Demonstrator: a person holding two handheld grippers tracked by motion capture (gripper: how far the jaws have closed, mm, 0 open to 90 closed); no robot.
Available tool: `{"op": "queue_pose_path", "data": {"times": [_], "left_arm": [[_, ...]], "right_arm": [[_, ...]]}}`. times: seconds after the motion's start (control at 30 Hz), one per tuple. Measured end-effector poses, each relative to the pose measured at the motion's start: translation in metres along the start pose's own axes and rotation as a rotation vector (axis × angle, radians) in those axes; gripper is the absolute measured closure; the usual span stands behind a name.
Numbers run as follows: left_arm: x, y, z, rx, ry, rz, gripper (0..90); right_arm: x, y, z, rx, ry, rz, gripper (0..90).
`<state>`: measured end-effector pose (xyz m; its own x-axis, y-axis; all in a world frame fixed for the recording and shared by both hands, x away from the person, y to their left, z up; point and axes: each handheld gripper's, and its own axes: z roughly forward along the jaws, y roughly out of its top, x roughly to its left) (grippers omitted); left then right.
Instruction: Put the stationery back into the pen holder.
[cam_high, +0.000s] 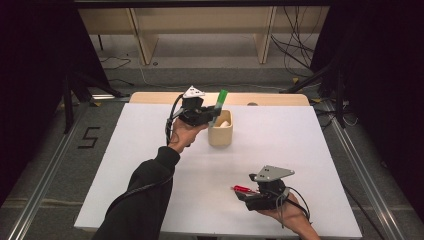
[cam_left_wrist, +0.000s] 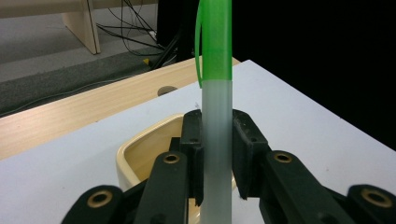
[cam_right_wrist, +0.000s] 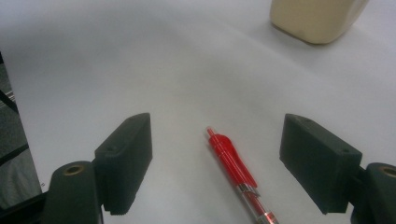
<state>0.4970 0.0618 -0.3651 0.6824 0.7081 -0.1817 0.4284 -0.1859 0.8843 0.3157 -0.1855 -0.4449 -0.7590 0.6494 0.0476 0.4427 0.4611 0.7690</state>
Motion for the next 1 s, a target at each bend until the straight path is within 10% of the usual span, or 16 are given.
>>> {"op": "queue_pose_path", "data": {"times": [1.0], "left_arm": [[0.01,0.0,0.03,0.013,0.052,-0.018,76.4]], "right_arm": [[0.003,0.001,0.002,0.006,0.009,-0.015,26.1]]}}
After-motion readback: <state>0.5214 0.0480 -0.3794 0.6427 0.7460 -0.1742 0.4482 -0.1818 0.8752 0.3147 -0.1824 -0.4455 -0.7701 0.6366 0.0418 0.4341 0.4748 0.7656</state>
